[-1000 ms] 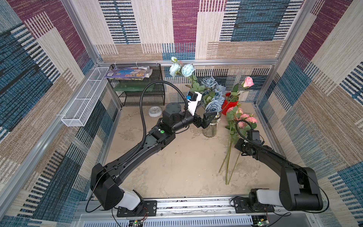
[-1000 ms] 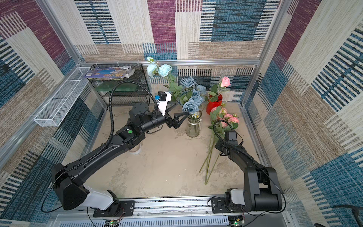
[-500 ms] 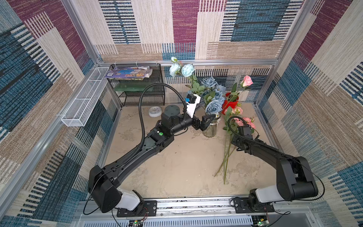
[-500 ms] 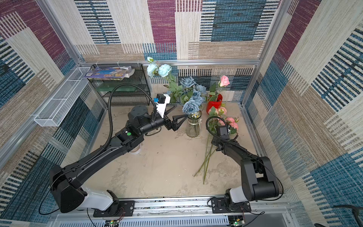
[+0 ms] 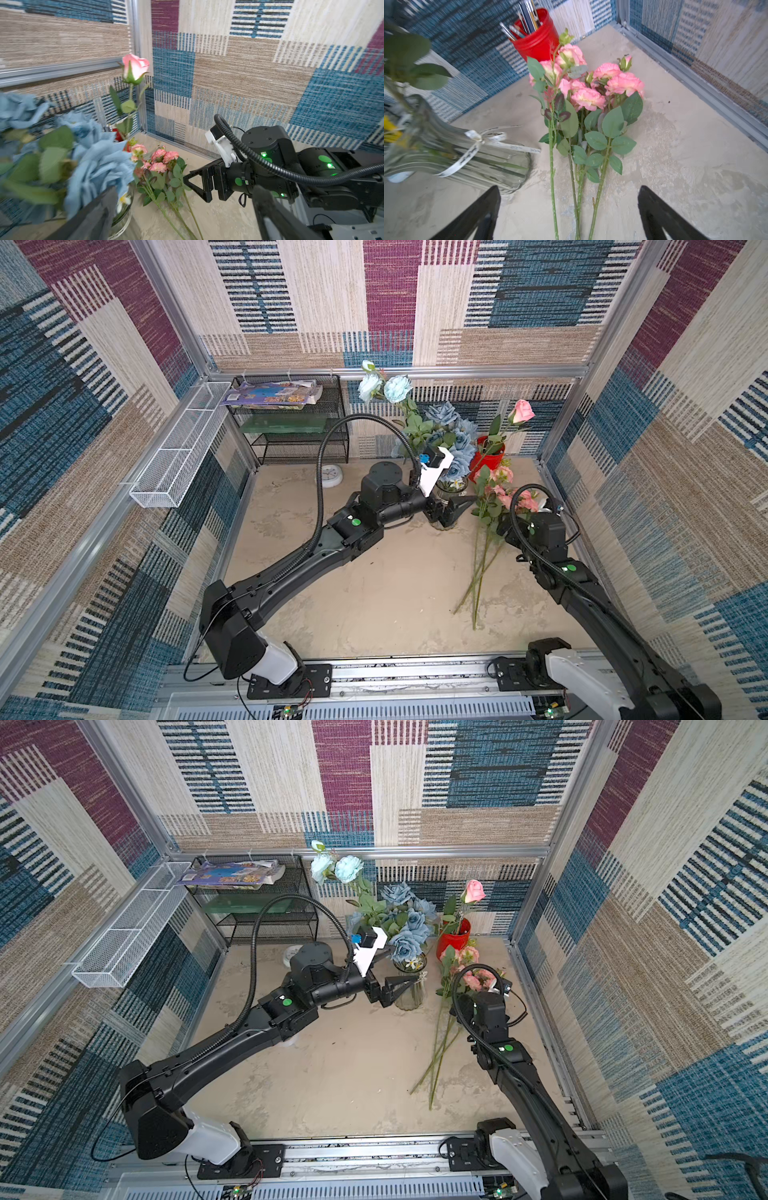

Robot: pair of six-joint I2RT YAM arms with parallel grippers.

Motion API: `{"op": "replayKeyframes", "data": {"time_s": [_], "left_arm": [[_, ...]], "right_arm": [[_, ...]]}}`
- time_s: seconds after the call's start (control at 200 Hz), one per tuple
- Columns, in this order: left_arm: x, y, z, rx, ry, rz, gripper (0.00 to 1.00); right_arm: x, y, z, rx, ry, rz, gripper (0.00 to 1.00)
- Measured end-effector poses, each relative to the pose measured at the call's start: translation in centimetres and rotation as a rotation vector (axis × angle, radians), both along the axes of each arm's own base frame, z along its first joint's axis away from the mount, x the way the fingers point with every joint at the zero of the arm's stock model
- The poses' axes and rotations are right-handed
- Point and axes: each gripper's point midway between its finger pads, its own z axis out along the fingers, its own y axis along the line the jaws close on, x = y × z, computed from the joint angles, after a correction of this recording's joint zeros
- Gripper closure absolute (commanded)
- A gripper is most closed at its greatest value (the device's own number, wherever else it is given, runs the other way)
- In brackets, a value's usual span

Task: Pick out pink flowers from the vase
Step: Place the flower at the center of the board, then pick up the flower from the vase.

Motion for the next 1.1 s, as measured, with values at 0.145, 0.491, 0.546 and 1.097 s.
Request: {"op": "replayKeyframes", "data": {"time_s": [0.145,0.491,0.546,1.097], "left_arm": [[-1.5,-5.1,-2.1,0.098,-0.074,-0.034,0.03],[8.6,-10.2,-6.8,0.266,-0.165,0.378,0.03],[9.9,-10.8,-7.2,0.278,-0.184,0.429,0.02],[19.8,-9.6,-10.2,0.297,-0.124,0.695,0.18]], "right_arm": [[-1.4,0.0,1.6,0.001,-0.092,0.018,0.04],[-2.7,-1.1,3.4,-0.008,-0.149,-0.033,0.03],[-3.2,-1.5,3.8,-0.006,-0.167,-0.051,0.03],[-6.4,-3.2,3.9,-0.007,-0.278,-0.120,0.01]]}}
